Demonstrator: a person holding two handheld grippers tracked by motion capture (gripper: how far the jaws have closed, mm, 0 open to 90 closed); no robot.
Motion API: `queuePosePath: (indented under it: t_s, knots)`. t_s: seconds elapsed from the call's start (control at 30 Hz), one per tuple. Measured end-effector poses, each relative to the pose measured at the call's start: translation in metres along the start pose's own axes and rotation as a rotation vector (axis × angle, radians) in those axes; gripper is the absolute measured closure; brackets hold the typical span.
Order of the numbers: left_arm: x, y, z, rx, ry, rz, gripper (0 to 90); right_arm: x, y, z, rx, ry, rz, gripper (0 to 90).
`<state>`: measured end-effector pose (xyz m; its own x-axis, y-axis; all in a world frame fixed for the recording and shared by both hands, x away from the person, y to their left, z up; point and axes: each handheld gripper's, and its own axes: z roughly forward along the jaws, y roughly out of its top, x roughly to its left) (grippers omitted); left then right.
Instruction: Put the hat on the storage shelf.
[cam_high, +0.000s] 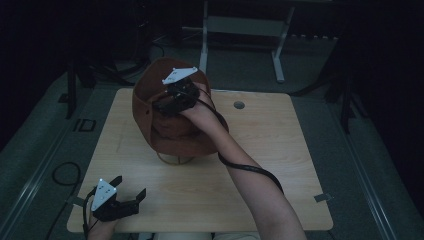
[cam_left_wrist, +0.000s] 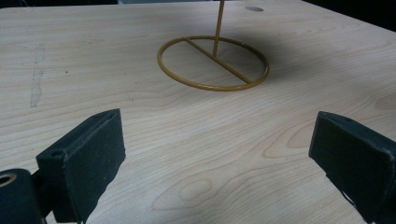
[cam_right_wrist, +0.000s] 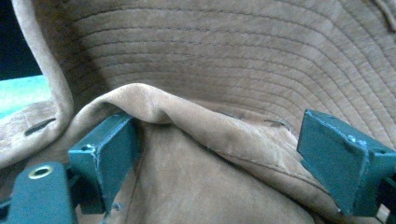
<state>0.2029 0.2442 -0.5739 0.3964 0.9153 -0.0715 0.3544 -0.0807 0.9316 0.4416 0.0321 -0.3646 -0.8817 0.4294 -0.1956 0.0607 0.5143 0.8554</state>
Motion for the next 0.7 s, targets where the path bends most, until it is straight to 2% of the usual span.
queuePosePath:
  t_s: [0.1, 0.17, 0.3, 0.43, 0.53, 0.7]
  knots:
    - [0.000, 0.000, 0.000, 0.001, 0.001, -0.002, 4.0, -0.002, 0.002, -0.007, 0.021, 0.018, -0.013, 13.3]
    - [0.000, 0.000, 0.000, 0.001, 0.003, -0.003, 4.0, -0.002, 0.003, -0.013, 0.017, 0.035, -0.012, 13.4]
    - [0.000, 0.000, -0.001, -0.004, 0.010, 0.002, 4.0, -0.003, 0.001, -0.024, 0.013, 0.041, -0.015, 13.4]
    - [0.001, -0.001, -0.001, -0.002, 0.014, 0.001, 4.0, -0.005, -0.006, -0.036, -0.012, 0.062, 0.023, 13.6]
    - [0.001, -0.001, 0.000, 0.002, 0.016, 0.004, 4.0, -0.005, -0.013, -0.048, -0.026, 0.062, 0.023, 13.7]
    - [0.000, -0.002, 0.001, 0.005, 0.017, 0.010, 4.0, -0.008, -0.030, -0.065, -0.043, 0.090, 0.057, 13.9]
